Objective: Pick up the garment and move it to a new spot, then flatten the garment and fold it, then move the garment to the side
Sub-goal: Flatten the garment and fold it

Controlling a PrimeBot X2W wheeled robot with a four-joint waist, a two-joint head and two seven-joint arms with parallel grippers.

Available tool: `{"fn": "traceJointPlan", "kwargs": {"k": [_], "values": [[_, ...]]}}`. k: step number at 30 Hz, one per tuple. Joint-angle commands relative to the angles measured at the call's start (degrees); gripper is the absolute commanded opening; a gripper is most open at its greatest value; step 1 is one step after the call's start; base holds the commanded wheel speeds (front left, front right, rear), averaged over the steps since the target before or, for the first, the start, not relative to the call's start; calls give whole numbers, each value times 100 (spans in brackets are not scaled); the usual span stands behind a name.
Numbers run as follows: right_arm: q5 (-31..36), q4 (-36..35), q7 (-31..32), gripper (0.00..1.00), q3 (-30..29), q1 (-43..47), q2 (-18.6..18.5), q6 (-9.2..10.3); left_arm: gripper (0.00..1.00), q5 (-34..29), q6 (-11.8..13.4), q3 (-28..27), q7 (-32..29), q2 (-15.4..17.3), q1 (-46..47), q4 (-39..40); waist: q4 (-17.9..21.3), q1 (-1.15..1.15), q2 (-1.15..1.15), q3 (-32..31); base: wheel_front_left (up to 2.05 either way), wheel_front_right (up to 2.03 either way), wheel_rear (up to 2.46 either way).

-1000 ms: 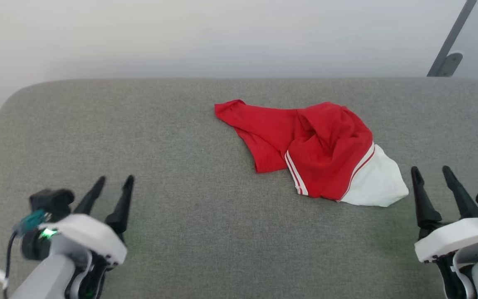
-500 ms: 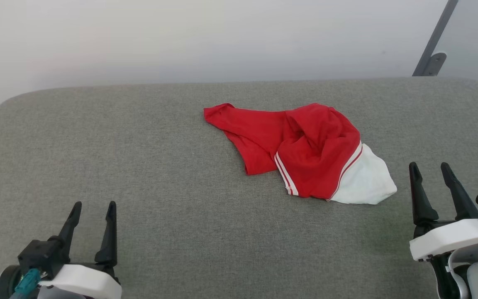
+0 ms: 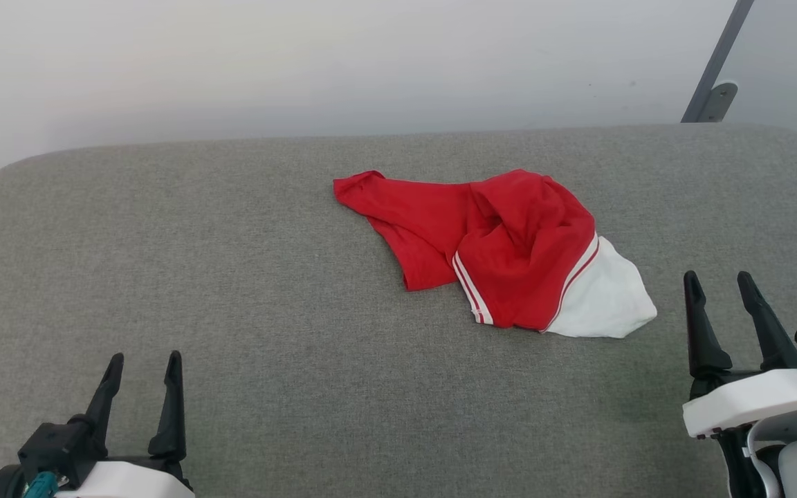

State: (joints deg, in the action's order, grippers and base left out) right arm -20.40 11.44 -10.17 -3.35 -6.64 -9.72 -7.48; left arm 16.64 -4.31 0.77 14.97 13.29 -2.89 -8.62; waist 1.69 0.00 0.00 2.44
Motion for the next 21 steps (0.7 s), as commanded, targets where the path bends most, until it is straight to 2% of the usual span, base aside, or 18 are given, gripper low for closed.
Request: {"fn": "traceJointPlan", "kwargs": {"k": [1, 14, 18, 21], "values": [[53, -6, 16, 100, 9, 20, 13, -2, 100, -86, -63, -60, 31, -40, -67, -17, -11, 0, 0, -13, 0, 0, 0], [41, -56, 170, 100, 71, 3, -57, -2, 100, -314, -247, -234, 31, -301, -7, -114, -78, 0, 0, -12, 0, 0, 0], [86, -109, 500, 100, 231, -319, -335, -2, 100, -331, -269, -250, 31, -382, 110, -58, -103, 0, 0, 155, 0, 0, 0], [100, 28, 1143, 100, 422, -642, -741, -2, 100, -339, -285, -244, 31, -471, 210, -62, -133, 0, 0, 355, 0, 0, 0]]}}
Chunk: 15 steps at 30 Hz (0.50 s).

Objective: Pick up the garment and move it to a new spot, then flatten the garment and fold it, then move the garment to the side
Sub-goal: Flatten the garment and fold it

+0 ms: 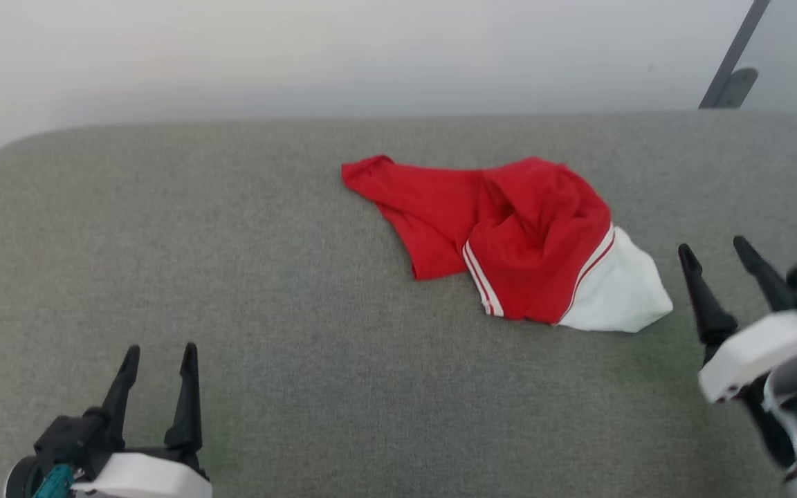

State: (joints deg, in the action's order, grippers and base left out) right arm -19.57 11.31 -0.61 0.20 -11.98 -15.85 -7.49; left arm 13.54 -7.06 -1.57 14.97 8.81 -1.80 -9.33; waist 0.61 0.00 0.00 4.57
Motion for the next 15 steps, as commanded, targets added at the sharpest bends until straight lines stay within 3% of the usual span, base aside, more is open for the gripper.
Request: {"fn": "traceJointPlan", "kwargs": {"k": [1, 2, 9, 15], "values": [[17, 90, 438, 100, 112, -262, -282, -1, 100, -30, -19, 0, 31, -53, 145, 5, -40, 0, 0, 224, 0, 0, 0], [17, 90, 438, 100, 112, -262, -282, -1, 100, -30, -19, 0, 31, -53, 145, 5, -40, 0, 0, 224, 0, 0, 0], [-358, 428, 2825, 100, 814, -1252, -1316, 0, 100, 54, -40, -34, 31, -203, 542, 7, -164, 0, 0, 923, 0, 0, 0], [-1054, 511, 4330, 100, 1406, -1907, -1812, 0, 100, 74, -49, 82, 31, -271, 900, -26, -273, 0, 0, 1483, 0, 0, 0]]}}
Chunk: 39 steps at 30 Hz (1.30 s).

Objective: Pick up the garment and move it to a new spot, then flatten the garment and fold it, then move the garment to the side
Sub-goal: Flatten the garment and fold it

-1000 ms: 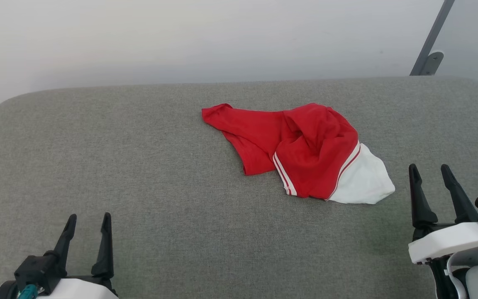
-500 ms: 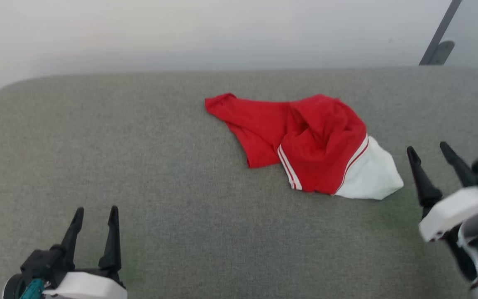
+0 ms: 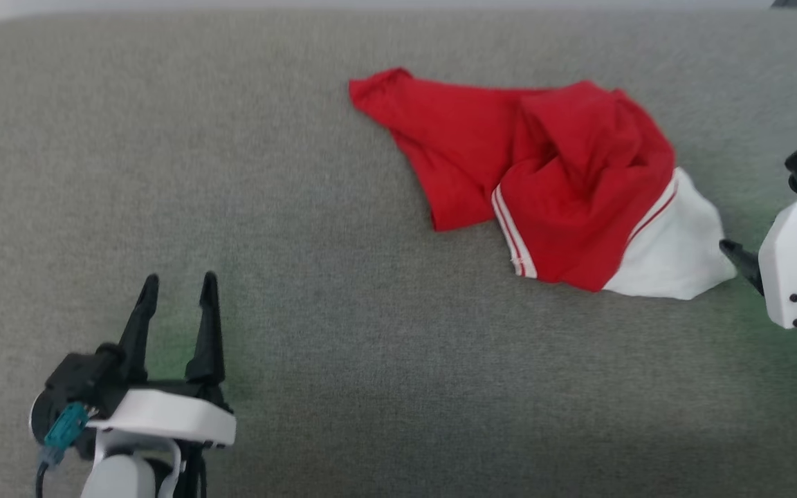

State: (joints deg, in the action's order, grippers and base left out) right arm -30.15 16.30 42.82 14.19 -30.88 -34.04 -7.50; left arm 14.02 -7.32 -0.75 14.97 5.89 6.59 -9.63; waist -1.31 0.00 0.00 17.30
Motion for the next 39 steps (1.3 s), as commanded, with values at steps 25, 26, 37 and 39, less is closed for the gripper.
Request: {"fn": "traceJointPlan", "kwargs": {"k": [25, 26, 37, 39], "values": [[-796, 548, -189, 0, -1109, -56, -557, 12, 100, 136, -18, 420, 31, 116, 733, -146, -45, 0, 0, 775, 0, 0, 0], [-796, 548, -189, 0, -1109, -56, -557, 12, 100, 136, -18, 420, 31, 116, 733, -146, -45, 0, 0, 775, 0, 0, 0], [-267, 1640, -981, 0, -2821, 339, -830, 13, 100, 183, -19, 546, 31, 266, 749, -143, 96, 0, 0, 845, 0, 0, 0], [30, 1819, -1294, 0, -3150, 242, -809, 13, 100, 189, -19, 575, 31, 290, 791, -146, 113, 0, 0, 865, 0, 0, 0]]}}
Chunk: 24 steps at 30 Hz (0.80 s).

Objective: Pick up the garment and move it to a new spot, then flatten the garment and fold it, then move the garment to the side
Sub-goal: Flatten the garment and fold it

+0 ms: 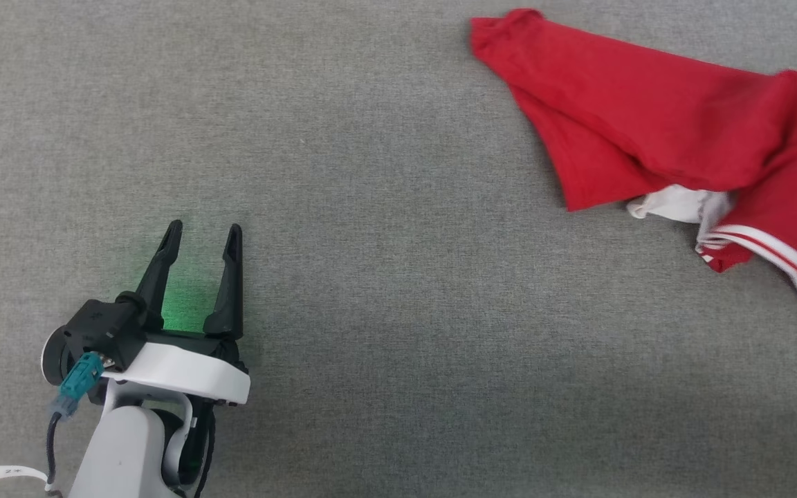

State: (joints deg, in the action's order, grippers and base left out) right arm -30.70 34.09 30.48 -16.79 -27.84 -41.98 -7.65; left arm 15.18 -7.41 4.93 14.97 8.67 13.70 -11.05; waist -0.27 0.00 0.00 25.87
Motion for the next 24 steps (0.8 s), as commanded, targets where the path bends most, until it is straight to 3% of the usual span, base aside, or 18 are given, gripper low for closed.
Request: {"fn": "traceJointPlan", "kwargs": {"k": [1, 4, 5, 6, 7, 11, 16, 20, 24], "values": [[218, 80, -172, 0, -112, -84, 59, 28, 100, 80, -10, 17, 31, 27, 90, -8, 22, 0, 0, 13, 0, 0, 0], [366, 84, -329, 0, -102, -205, 396, 17, 100, 98, -10, 57, 31, 107, 134, -13, 86, 0, 0, 5, 0, 0, 0], [424, 33, -441, 32, -93, -229, 395, 17, 100, 120, -10, 83, 31, 123, 149, -11, 108, 0, 0, -7, 0, 0, 0], [444, 25, -540, 42, -94, -236, 438, 17, 100, 152, -10, 122, 31, 149, 163, 0, 123, 0, 0, -25, 0, 0, 0], [467, 23, -629, 100, -69, -231, 521, 17, 100, 182, -10, 155, 31, 198, 174, 14, 148, 0, 0, -47, 0, 0, 0], [581, -147, -1108, 100, -25, -125, 636, 17, 100, 267, -10, 367, 31, 479, 308, 73, 245, 0, 0, -180, 0, 0, 0], [564, -596, -1920, 100, -160, 28, 862, 17, 100, 556, -10, 1035, -97, 1104, 595, 314, 421, 0, 0, -396, 0, 0, 0], [529, -1102, -2453, 100, -216, 268, 1192, 17, 100, 1049, -1, 2090, -1112, 1790, 1063, 727, 610, 0, 0, -567, 0, 0, 0], [540, -1533, -2836, 100, -95, 440, 1604, 17, 100, 1931, -3, 3343, -2581, 2284, 1656, 1191, 855, 0, 0, -663, 0, 0, 0]]}}
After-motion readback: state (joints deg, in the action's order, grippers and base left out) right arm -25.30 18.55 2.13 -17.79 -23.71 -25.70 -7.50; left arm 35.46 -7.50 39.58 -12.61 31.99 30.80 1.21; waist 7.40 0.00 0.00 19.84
